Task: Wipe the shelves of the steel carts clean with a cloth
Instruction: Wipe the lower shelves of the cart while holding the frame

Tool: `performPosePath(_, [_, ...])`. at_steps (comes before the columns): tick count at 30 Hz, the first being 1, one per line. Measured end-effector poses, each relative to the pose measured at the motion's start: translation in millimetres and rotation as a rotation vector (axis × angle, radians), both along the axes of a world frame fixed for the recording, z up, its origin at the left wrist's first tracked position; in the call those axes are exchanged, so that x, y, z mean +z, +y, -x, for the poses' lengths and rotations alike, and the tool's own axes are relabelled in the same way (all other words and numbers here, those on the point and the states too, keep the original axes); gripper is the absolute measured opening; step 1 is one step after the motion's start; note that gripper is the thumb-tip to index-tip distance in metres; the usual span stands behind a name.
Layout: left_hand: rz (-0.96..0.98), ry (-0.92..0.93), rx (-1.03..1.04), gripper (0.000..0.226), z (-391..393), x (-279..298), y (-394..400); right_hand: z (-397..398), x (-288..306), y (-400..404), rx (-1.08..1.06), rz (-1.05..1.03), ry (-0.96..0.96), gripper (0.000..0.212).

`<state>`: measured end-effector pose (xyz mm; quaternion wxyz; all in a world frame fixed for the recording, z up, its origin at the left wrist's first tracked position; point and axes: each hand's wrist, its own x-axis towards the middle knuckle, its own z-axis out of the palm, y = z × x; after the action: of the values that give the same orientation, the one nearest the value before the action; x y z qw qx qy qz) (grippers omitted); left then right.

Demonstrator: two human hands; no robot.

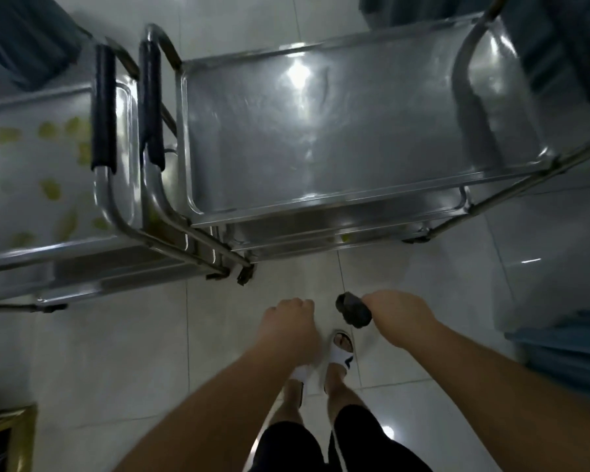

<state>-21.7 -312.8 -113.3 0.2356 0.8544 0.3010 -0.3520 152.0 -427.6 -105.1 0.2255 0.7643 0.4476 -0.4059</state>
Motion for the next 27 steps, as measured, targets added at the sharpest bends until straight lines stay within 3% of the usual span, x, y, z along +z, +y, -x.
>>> performPosePath(4, [-0.091, -0.102, -0.039, 0.038, 3, 42, -13, 6, 53, -19, -0.129, -0.080, -0.034, 0.041])
performPosePath(16, [-0.136, -0.292, -0.239, 0.051, -67, 129, -82, -40, 138, -149, -0.627, -0.226, -0.145, 0.047])
performPosePath(21, [-0.206, -0.335, -0.314, 0.036, -134, 156, -130, -78, 146, -221, -0.679, -0.335, -0.201, 0.034])
performPosePath(27, [-0.258, -0.392, -0.419, 0.042, -241, 178, -239, -146, 157, -334, -0.682, -0.435, -0.272, 0.017])
